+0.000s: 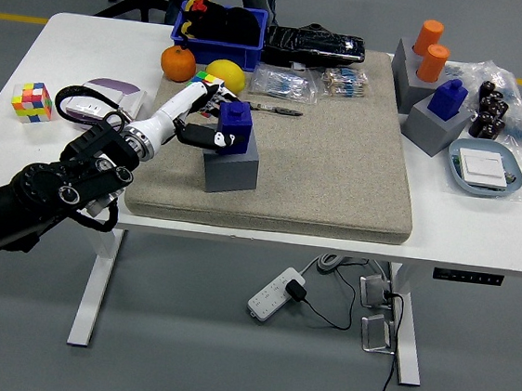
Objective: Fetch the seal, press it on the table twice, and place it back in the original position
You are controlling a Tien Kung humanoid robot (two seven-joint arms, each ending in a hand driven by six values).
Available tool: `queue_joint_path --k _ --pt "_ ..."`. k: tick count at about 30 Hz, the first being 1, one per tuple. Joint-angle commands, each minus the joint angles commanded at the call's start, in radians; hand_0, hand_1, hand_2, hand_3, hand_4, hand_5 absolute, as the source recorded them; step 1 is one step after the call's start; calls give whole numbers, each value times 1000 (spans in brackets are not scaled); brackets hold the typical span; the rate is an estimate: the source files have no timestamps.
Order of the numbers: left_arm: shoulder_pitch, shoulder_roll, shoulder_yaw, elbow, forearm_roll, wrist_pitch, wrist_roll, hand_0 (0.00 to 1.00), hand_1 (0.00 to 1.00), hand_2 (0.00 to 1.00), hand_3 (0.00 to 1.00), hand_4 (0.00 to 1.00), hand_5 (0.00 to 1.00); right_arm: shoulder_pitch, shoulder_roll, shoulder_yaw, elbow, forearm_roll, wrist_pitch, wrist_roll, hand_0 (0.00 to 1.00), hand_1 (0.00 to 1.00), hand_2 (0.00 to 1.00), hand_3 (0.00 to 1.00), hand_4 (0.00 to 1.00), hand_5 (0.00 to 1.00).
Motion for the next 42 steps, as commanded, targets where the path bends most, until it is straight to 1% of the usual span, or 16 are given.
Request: queue_joint_path --k 3,19,35,42 --pt "-1 -6 1 8 -2 1 -1 664 497 472 611 699 2 1 -1 -2 1 1 0 0 837 774 744 719 753 518" --pt "-6 -15 20 25 -1 2 -1 665 497 472 611 698 2 1 0 -1 1 2 0 0 837 774 744 719 754 518" --pt "-23 10 22 26 7 3 -1 666 497 471 611 698 2 0 0 3 0 2 0 0 837 774 743 720 754 518" --pt "-19 9 30 25 4 -1 1 666 497 470 610 697 2 0 0 4 0 2 -1 0 836 774 744 719 753 518"
